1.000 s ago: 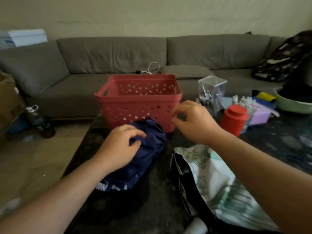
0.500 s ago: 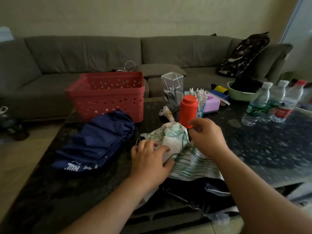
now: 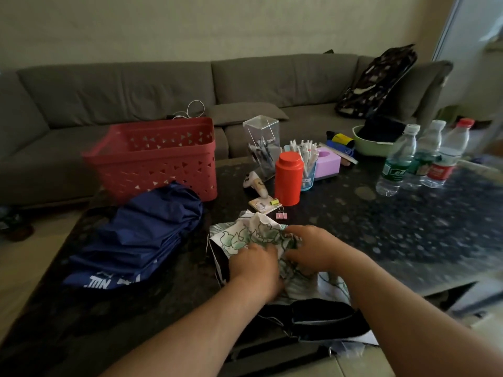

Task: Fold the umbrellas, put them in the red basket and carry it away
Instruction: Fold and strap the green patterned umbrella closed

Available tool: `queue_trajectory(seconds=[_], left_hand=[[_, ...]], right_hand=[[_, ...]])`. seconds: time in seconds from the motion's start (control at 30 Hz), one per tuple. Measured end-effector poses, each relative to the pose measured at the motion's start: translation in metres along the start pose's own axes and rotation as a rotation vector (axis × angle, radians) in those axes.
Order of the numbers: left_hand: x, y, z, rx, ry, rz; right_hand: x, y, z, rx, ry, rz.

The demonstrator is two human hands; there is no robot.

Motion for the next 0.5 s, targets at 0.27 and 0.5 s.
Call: queue_trajectory(seconds=[0.27, 0.5], left_hand=[[-0.001, -0.034, 0.027, 0.397, 0.003, -0.038], [0.033, -0.107, 0.096, 1.338, 0.253, -0.12]], right_hand=[[0.038, 0.017, 0.101, -0.716, 0.572, 0.023], [0.043, 0.033, 0.102, -1.085, 0.726, -0.125]])
Point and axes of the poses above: each hand's wrist, its own x-axis away from the middle knuckle, its own z-axis out of the back of the hand, y = z × x, the point moved 10 cm from there along -x, towards the middle knuckle, and after that the axes turned 7 degrees about x, right-handed, at the moved point
